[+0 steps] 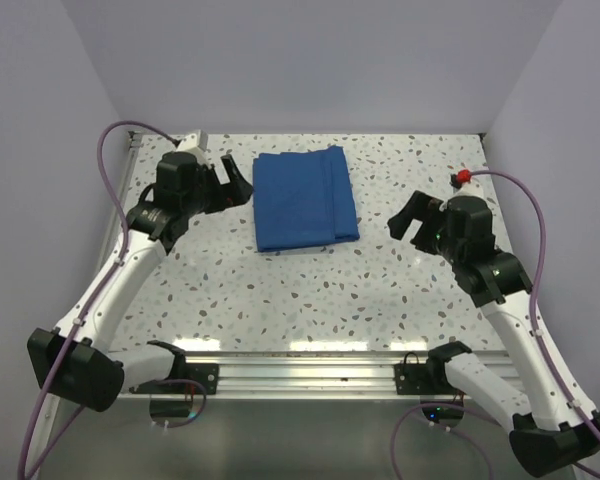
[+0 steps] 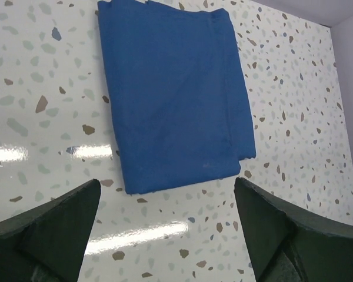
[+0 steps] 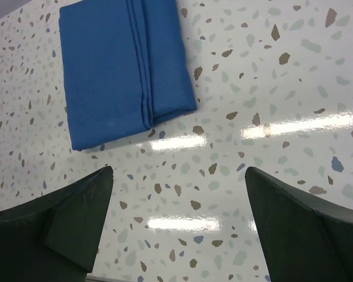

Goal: Open and lay out the surgical kit
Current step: Open the surgical kit at the center of the board.

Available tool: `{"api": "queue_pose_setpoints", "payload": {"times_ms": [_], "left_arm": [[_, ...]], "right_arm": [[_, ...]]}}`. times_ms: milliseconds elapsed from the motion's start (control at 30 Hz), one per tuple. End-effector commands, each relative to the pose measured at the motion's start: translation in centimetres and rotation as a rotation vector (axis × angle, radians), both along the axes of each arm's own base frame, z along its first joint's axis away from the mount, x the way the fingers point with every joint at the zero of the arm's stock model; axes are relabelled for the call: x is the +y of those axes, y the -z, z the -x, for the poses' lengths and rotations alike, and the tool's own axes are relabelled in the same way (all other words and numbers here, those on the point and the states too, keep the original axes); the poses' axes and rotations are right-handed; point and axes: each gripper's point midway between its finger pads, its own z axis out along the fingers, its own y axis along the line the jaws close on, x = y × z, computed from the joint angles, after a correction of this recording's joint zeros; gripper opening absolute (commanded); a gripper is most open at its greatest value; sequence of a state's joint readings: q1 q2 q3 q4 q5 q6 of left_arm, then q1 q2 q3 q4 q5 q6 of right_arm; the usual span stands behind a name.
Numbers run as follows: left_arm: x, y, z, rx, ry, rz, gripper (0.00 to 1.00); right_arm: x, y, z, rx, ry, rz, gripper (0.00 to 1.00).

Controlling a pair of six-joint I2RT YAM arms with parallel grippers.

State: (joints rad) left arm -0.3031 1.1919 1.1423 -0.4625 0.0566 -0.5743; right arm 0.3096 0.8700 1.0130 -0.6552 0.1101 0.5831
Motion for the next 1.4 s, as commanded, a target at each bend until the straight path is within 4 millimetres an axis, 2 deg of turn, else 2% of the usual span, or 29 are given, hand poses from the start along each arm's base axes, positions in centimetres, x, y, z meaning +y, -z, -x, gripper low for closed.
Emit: {"api": "queue_pose_setpoints", "payload": {"times_ms": [0,33,67,100,133,167,200,233,267,300,333,367,400,433,467,500,533,567,600,733,833,867,933,1000,1033,1067,1200,1333,1367], "left_arm": [[-1.3,-1.9,-1.7,-0.072,0.081,-0.011,1.0],[-2.2,-2.4,-2.0,-0.092,0.113,-0.004,1.0],[-3.0,-1.9,-2.6,-0.081,0.123,-0.019,1.0],[-2.8,-3.1,-3.6,-0.12,0.073,-0.07,1.0],[-4.8,-3.3,-3.3,-0.131,0.104,-0.105,1.0],[-5.6,-1.5,-3.9,-0.083,0.112,-0.162,1.0],[-6.1,-2.6,-4.6,-0.105,0.097,-0.198,0.98],[-7.9,-2.0,-4.4,-0.084,0.134,-0.22,0.89],[-8.5,1.1,-4.9,-0.003,0.136,-0.278,0.84],[-9.3,1.0,-5.4,0.001,0.127,-0.289,0.8],[-10.8,1.9,-5.0,0.023,0.146,-0.308,0.76],[-11.6,4.3,-5.2,0.077,0.139,-0.342,0.74],[-12.7,4.3,-5.4,0.073,0.143,-0.344,0.73],[-14.4,5.1,-4.6,0.085,0.176,-0.365,0.68],[-15.1,6.9,-4.9,0.106,0.169,-0.413,0.67],[-16.1,6.4,-5.2,0.088,0.166,-0.419,0.67],[-17.3,8.5,-4.6,0.124,0.188,-0.467,0.66],[-18.0,8.8,-4.6,0.124,0.18,-0.484,0.66],[-19.0,8.2,-5.0,0.107,0.179,-0.477,0.66],[-22.6,10.9,-3.9,0.143,0.218,-0.513,0.66],[-24.8,13.9,-3.5,0.174,0.236,-0.528,0.67],[-25.4,13.6,-3.7,0.164,0.225,-0.516,0.68],[-25.8,14.1,-4.1,0.162,0.216,-0.527,0.68],[-25.9,14.3,-5.4,0.138,0.181,-0.555,0.7],[-25.6,15.5,-5.6,0.156,0.176,-0.596,0.7],[-25.8,14.5,-6.3,0.127,0.158,-0.599,0.7],[-25.7,15.6,-7.1,0.122,0.138,-0.626,0.7],[-24.4,16.5,-7.5,0.135,0.088,-0.669,0.7],[-23.8,16.0,-7.7,0.125,0.055,-0.679,0.7]], "right_arm": [[-1.3,-0.5,1.5,0.023,0.049,0.023,0.99],[-1.5,-0.2,2.0,0.037,0.051,0.028,0.98],[-1.9,0.1,2.5,0.05,0.064,0.034,0.98],[-2.3,0.9,3.5,0.095,0.084,0.038,0.99],[-2.8,1.0,4.1,0.104,0.108,0.036,0.98],[-2.9,1.1,4.7,0.123,0.11,0.034,0.98],[-3.0,1.5,5.6,0.163,0.108,0.037,0.99],[-2.9,1.8,6.1,0.19,0.1,0.033,0.98],[-3.1,2.3,7.0,0.234,0.098,0.045,0.98],[-3.0,2.3,7.3,0.24,0.093,0.043,0.99],[-2.9,2.3,7.6,0.245,0.079,0.043,0.98],[-2.9,2.3,7.8,0.245,0.071,0.045,0.98],[-2.9,2.5,8.0,0.243,0.052,0.059,0.99],[-2.8,2.4,8.1,0.236,0.035,0.059,0.98],[-2.8,2.2,7.9,0.218,0.023,0.064,0.98],[-2.8,2.1,7.8,0.209,0.003,0.088,0.98],[-2.8,2.1,7.7,0.205,-0.008,0.101,0.98],[-2.8,2.2,7.4,0.206,-0.019,0.114,0.98],[-2.9,2.3,7.2,0.203,-0.038,0.142,0.99],[-3.0,2.9,6.9,0.218,-0.05,0.177,0.98],[-2.9,3.3,7.3,0.227,-0.062,0.174,0.98],[-2.9,3.4,7.4,0.233,-0.065,0.176,0.98],[-3.0,3.5,7.5,0.231,-0.068,0.179,0.98],[-3.0,3.6,7.5,0.229,-0.063,0.178,0.98],[-3.1,3.6,7.5,0.232,-0.057,0.178,0.98],[-3.1,3.6,7.5,0.241,-0.052,0.173,0.99],[-2.8,4.1,7.4,0.241,-0.067,0.167,0.98],[-2.9,3.9,7.1,0.243,-0.061,0.18,0.98],[-3.1,4.0,7.1,0.243,-0.056,0.187,0.98]]}}
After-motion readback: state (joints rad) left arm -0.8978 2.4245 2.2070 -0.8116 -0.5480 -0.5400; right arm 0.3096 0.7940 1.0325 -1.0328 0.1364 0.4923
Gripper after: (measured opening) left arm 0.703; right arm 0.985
